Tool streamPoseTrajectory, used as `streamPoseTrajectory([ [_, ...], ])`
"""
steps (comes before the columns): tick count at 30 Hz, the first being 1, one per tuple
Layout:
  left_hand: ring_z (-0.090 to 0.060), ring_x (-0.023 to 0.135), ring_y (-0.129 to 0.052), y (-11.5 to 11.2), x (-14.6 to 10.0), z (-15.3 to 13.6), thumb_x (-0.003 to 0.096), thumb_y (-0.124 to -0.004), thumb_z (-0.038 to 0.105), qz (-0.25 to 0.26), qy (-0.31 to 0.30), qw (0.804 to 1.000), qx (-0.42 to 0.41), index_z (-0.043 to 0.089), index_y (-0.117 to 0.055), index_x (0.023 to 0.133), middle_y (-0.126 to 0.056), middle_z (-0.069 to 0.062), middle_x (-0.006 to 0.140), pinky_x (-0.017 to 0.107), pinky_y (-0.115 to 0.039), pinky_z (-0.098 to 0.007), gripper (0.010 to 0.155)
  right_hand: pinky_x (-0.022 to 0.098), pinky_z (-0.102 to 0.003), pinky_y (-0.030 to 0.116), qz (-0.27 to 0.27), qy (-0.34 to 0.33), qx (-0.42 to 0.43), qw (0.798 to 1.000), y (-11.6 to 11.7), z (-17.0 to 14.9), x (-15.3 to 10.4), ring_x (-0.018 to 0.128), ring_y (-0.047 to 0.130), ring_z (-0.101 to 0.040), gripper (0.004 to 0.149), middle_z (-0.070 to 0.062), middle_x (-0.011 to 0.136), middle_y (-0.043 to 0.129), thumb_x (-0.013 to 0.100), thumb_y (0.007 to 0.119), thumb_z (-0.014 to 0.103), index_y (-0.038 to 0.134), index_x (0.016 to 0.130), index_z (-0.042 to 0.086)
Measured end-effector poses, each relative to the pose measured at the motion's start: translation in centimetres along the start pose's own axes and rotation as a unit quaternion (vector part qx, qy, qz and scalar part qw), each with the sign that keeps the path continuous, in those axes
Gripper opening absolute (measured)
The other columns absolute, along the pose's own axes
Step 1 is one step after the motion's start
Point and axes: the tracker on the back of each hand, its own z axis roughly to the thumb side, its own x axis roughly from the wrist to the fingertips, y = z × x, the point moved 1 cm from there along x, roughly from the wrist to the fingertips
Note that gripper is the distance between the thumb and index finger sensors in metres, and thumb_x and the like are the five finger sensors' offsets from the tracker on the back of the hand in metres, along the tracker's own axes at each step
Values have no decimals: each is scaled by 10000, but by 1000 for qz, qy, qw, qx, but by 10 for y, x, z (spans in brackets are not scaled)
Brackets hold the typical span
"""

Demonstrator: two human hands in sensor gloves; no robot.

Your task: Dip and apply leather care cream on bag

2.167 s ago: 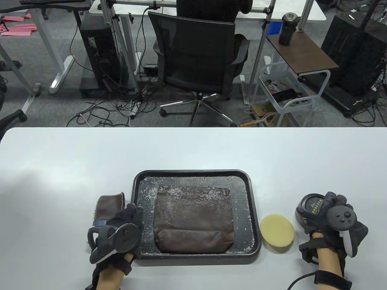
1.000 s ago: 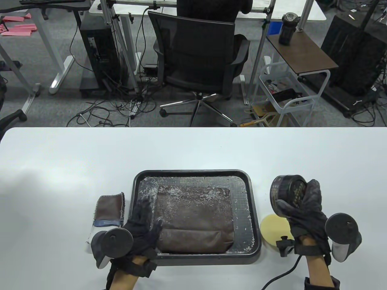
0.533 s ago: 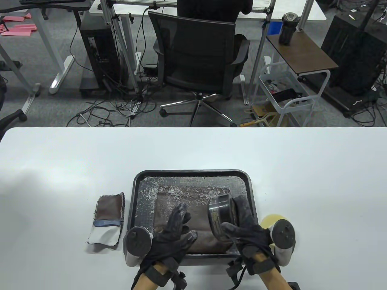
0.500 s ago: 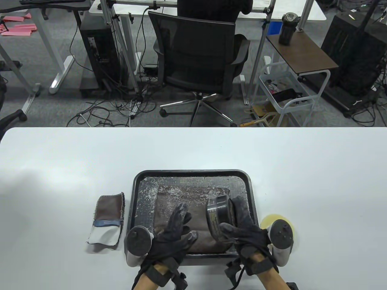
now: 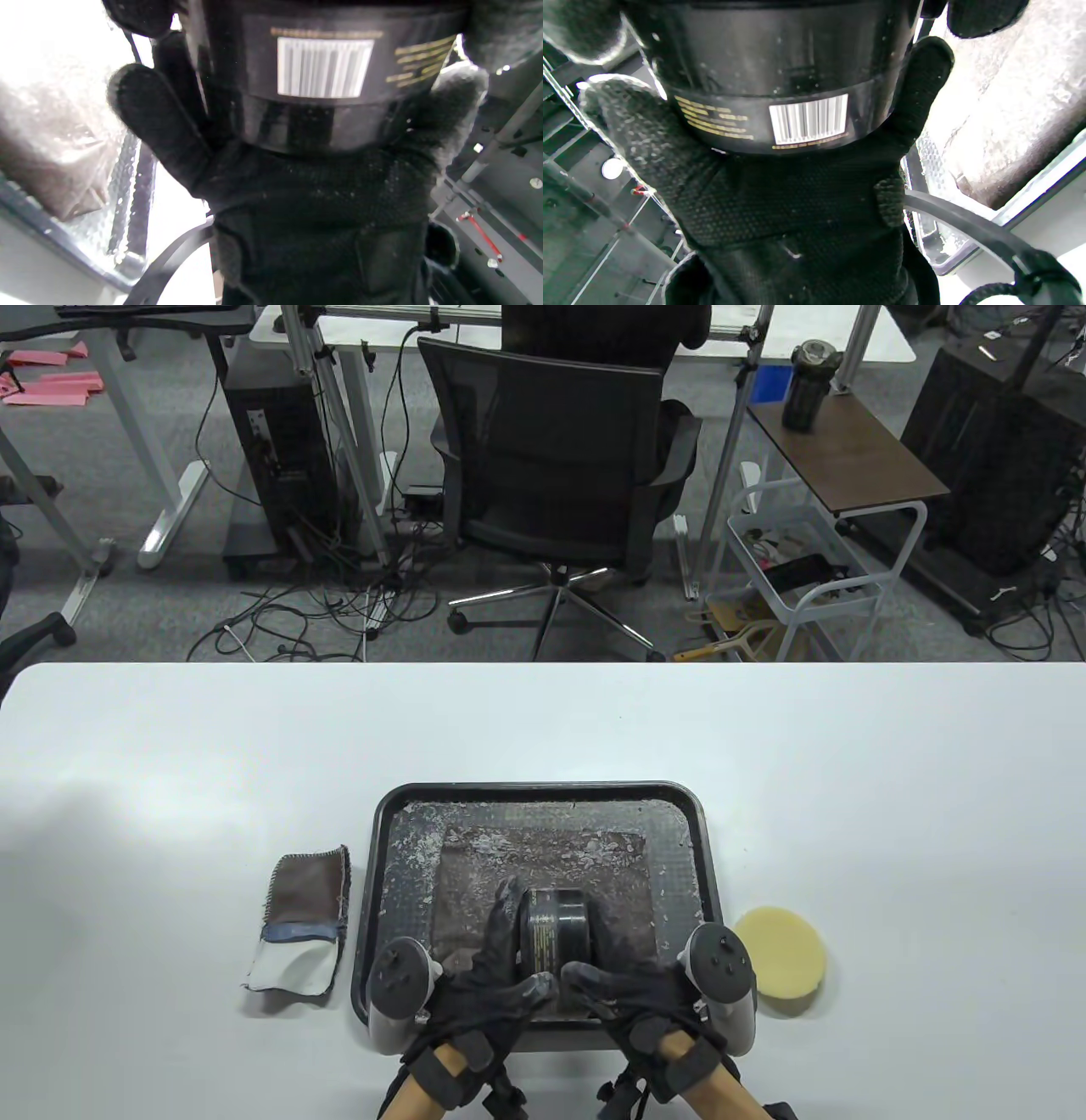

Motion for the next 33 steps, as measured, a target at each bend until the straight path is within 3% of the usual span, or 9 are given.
streamPoseTrajectory([
  [15,-623,921,-485,0,-1,2,472,-763,851,17,30,999,5,294,-204,1178,-232,-223,1122,532,-752,-611,1058,549,-671,664,-39,-11,-8,999,-3,-3,-3,843,571,-662,1229,-419,1050,346,325,805,780,254,1073,-25],
  [18,-624,896,-532,0,-4,-5,490,-710,875,20,60,998,-30,264,-204,1182,-262,-248,1107,503,-794,-585,1053,556,-703,618,-48,-36,-36,998,-3,3,-3,855,526,-685,1238,-410,1066,320,282,882,712,263,1079,-6],
  [21,-642,886,-504,-5,-7,-12,493,-742,848,24,91,987,-133,247,-219,1182,-255,-260,1100,491,-767,-615,1053,581,-703,601,-37,-62,-104,992,-3,9,-4,880,502,-677,1237,-385,1086,302,274,894,694,252,1084,15],
  [24,-638,880,-524,-4,-8,-13,503,-712,865,7,109,984,-138,226,-207,1180,-266,-267,1094,488,-786,-599,1058,613,-734,529,-11,-105,-125,986,-1,12,-5,933,405,-672,1236,-344,1116,236,260,949,611,220,1087,52],
  [28,-641,881,-519,-2,-11,-15,510,-708,863,-7,128,974,-187,213,-204,1176,-266,-267,1095,489,-781,-602,1058,642,-743,490,15,-166,-222,961,2,21,-6,978,349,-646,1237,-289,1142,201,251,974,569,197,1087,94],
  [30,-644,882,-512,0,-12,-15,512,-710,858,-9,125,975,-183,208,-201,1175,-263,-268,1094,490,-777,-606,1059,647,-749,479,22,-171,-238,956,2,22,-6,989,335,-640,1223,-266,1152,193,263,972,563,192,1088,106],
  [33,-645,890,-499,4,-11,-12,506,-727,847,5,109,985,-132,215,-202,1175,-257,-258,1101,494,-764,-619,1060,617,-769,505,21,-137,-200,970,-3,17,-5,987,358,-646,1200,-251,1162,191,288,918,626,179,1094,132],
])
